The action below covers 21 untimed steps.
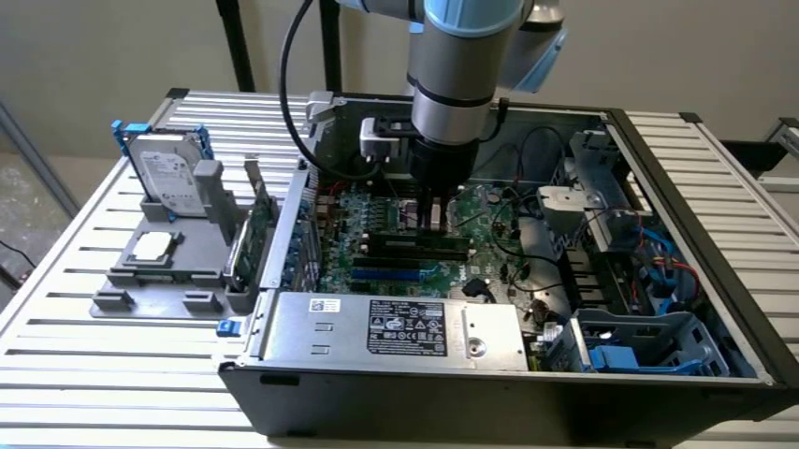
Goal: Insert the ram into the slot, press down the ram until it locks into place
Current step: 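Insert the ram into the slot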
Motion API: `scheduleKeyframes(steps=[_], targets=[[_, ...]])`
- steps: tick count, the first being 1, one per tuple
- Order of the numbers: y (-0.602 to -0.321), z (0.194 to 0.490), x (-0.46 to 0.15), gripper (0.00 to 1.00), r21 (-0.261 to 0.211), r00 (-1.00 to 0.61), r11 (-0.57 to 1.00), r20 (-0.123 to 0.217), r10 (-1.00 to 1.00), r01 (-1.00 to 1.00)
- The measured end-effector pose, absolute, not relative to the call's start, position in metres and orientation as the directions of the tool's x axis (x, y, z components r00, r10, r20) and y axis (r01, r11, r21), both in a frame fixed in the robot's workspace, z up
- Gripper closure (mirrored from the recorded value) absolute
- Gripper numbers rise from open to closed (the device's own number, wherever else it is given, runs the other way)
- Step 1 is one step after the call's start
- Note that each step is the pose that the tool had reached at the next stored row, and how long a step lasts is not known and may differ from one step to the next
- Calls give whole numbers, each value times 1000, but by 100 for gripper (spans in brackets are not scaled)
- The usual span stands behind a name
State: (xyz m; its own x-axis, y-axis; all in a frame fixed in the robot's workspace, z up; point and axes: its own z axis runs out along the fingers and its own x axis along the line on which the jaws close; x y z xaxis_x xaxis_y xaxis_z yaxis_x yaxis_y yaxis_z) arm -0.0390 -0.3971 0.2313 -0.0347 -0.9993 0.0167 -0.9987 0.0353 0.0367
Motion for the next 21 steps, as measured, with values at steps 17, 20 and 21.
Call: scheduleKeyframes(steps=[17, 20, 21], targets=[[-397, 227, -40, 87, 37, -35, 36, 17, -999, -999], [-396, 226, -40, 87, 37, -36, 36, 17, -999, -999], [-396, 226, -40, 87, 37, -36, 36, 17, -999, -999]])
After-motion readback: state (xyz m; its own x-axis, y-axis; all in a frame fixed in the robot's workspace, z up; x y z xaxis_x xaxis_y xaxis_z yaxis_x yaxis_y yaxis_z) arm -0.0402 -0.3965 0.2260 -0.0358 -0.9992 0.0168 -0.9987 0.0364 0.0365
